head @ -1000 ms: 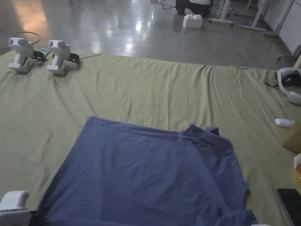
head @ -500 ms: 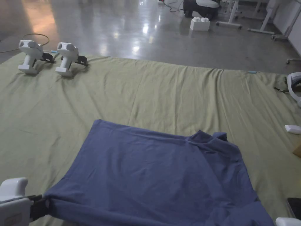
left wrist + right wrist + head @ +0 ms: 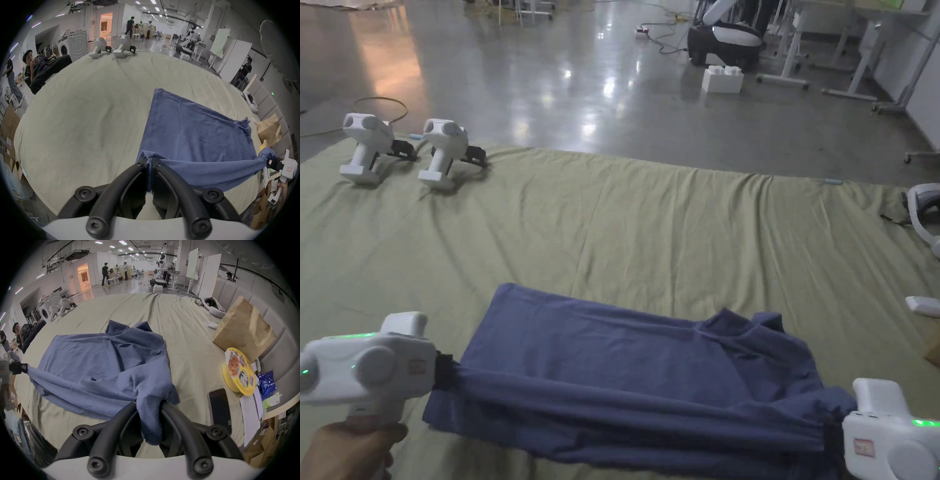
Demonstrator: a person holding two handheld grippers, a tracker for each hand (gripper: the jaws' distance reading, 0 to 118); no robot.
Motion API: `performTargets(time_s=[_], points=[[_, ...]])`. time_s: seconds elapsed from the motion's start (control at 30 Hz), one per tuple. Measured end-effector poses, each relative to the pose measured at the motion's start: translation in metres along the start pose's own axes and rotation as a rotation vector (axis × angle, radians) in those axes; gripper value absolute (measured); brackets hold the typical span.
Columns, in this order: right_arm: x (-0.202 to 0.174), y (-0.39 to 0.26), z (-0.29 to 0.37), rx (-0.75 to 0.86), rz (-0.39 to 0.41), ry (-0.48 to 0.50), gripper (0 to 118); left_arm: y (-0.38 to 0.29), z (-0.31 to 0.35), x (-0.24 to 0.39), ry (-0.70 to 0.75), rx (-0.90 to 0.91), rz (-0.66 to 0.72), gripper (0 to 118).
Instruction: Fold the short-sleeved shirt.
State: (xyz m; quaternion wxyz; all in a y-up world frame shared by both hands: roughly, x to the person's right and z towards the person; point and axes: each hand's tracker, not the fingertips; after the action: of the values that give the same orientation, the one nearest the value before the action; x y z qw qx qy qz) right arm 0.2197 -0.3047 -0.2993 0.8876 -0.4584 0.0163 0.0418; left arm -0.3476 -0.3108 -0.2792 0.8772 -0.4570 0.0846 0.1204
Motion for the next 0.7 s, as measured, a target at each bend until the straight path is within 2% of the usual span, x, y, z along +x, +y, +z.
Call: performTargets(time_s=[0.17, 0.23, 0.3, 0.33, 0.43, 0.5, 0.53, 0.63, 0.7], points=[[-0.001, 0.008, -0.046, -0.07, -0.021, -0.002, 17, 0.018, -0.037, 0.012, 0.01, -0.058, -0.016, 8], [-0.002, 0.008, -0.056, -0.09, -0.022, -0.018, 21, 0.025, -0.06, 0.008, 0.018, -0.077, -0.021, 8], [-0.002, 0.007, -0.057, -0.079, -0.022, -0.024, 31, 0.029, -0.066, 0.008, 0.014, -0.077, -0.023, 9], [-0.001, 0.006, -0.056, -0.073, -0.023, -0.029, 36, 0.03, -0.067, 0.008, 0.014, -0.078, -0.03, 13], [-0.002, 0.008, -0.04, -0.003, -0.031, -0.041, 51, 0.03, -0.058, 0.005, 0.019, -0.069, -0.026, 46], [-0.002, 0.011, -0.02, 0.098, -0.062, -0.031, 53, 0.029, -0.045, 0.005, 0.002, -0.032, -0.013, 49], [-0.004, 0.012, -0.011, 0.145, -0.071, -0.032, 56, 0.028, -0.039, 0.006, -0.041, 0.014, 0.0, 56], [-0.014, 0.018, 0.022, 0.3, -0.076, -0.027, 59, 0.025, -0.011, 0.013, -0.056, 0.143, -0.046, 65], [-0.024, 0.02, 0.042, 0.411, -0.076, -0.005, 59, 0.018, 0.008, 0.023, -0.08, 0.217, -0.064, 65]])
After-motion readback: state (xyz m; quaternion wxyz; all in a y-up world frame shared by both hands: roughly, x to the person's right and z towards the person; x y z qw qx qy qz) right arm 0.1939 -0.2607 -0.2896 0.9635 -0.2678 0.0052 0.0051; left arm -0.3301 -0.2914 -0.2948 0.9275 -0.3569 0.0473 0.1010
